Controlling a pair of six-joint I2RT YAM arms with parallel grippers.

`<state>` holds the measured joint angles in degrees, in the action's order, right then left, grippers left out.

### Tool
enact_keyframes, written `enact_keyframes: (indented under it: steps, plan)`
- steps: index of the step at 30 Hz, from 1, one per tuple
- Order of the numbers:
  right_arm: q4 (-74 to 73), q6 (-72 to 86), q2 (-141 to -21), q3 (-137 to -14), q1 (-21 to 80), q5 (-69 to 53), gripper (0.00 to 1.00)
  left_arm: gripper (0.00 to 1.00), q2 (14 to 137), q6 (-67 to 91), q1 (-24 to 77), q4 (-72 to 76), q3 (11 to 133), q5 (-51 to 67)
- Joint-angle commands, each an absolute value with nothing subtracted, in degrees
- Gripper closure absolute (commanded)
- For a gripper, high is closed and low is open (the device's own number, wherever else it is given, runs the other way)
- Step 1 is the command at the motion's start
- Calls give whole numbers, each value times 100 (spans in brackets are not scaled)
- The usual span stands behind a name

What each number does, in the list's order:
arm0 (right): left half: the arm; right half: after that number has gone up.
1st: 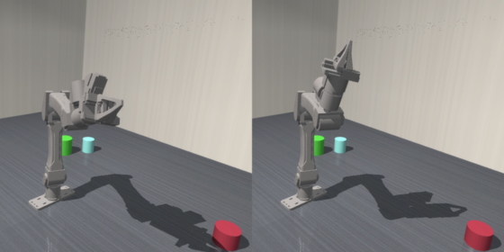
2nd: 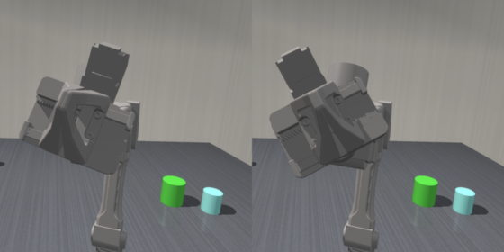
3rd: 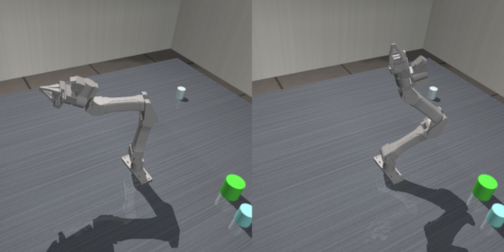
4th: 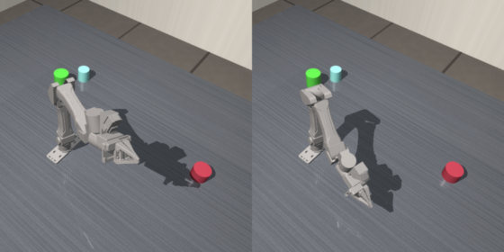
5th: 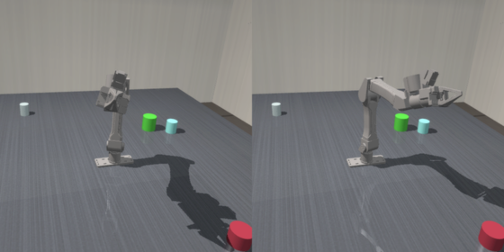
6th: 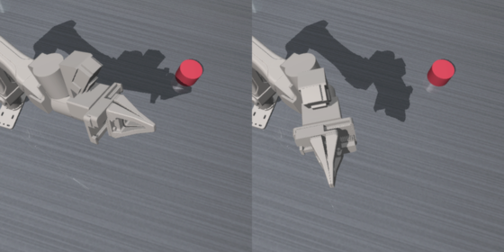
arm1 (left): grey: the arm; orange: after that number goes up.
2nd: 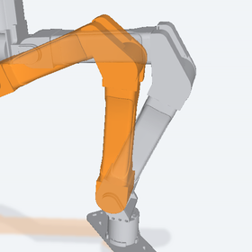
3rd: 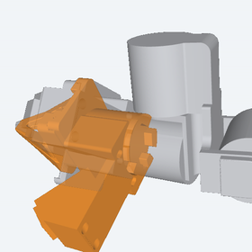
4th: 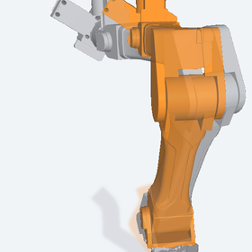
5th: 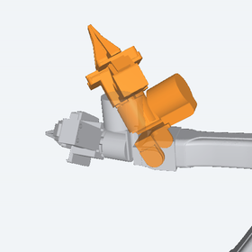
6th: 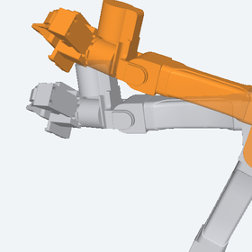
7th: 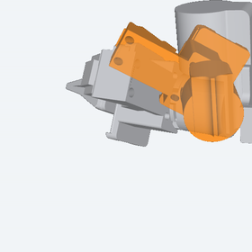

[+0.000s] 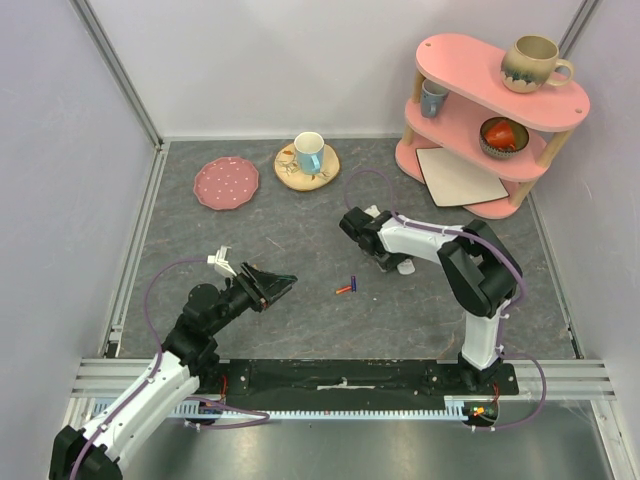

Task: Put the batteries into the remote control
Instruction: Place the battery cover at the center of the board, then reset both arms

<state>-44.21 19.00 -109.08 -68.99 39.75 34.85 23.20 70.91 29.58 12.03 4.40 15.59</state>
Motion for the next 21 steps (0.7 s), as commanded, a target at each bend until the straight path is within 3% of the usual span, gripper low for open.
enact_keyframes:
  steps: [1, 9, 13, 21]
  plan:
    - [-4263, 2118, -10732, -6829, 4078, 2962, 42, 33, 2320, 7040, 2944, 1327, 422, 1696]
    - [-4377, 2381, -9924, -7066, 4350, 2576, 31, 33, 2452, 6979, 2953, 1318, 518, 1696]
    - [-4177, 2496, -8706, -6997, 4351, 2417, 28, 29, 2575, 6568, 2944, 1047, 720, 1565]
    - [-2075, 2584, -5830, -4565, 4342, 2390, 9, 25, 3962, 5222, 2936, -990, 2150, 1073]
